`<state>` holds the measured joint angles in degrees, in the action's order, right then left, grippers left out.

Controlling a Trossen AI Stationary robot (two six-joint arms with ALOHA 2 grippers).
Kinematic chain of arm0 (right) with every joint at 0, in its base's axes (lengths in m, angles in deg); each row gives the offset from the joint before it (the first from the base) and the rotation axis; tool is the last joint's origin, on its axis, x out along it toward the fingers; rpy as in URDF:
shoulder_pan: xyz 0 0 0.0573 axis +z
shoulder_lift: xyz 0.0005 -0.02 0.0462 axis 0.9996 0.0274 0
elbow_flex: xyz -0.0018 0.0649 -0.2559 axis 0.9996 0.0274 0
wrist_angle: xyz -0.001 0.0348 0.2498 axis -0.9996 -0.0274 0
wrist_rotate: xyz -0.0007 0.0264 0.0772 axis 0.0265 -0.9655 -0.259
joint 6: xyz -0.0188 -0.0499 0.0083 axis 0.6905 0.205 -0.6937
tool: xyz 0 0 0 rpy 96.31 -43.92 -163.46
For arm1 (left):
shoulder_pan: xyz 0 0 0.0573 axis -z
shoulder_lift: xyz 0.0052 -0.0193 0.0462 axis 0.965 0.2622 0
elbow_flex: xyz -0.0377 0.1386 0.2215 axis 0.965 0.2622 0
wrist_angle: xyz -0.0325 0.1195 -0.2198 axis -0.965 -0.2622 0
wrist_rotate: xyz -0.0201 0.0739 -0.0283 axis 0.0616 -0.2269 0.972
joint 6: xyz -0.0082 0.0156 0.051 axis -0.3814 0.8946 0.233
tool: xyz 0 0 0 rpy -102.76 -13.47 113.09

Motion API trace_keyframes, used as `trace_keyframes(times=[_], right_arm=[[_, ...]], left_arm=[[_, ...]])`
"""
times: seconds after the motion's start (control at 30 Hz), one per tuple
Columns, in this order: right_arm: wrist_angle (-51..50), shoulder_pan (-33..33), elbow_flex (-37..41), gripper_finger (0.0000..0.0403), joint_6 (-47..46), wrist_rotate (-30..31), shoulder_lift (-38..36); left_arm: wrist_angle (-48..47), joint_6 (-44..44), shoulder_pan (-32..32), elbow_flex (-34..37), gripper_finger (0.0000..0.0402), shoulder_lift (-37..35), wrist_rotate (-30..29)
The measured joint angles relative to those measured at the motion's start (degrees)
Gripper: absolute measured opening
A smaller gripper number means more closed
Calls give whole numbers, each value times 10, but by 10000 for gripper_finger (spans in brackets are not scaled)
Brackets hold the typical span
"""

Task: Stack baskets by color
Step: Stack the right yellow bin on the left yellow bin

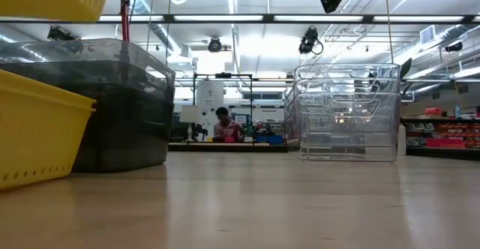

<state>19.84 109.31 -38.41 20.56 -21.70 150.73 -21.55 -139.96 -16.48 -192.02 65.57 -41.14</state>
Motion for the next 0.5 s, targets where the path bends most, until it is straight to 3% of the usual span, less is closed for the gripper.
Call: trace_keyframes(times=[0.27,0.5], right_arm=[[0,0,0,177,-7,0,0],[0,0,0,177,-8,0,0]], left_arm=[[6,-5,8,15,5,1,-40],[43,-15,7,86,5,4,18]])
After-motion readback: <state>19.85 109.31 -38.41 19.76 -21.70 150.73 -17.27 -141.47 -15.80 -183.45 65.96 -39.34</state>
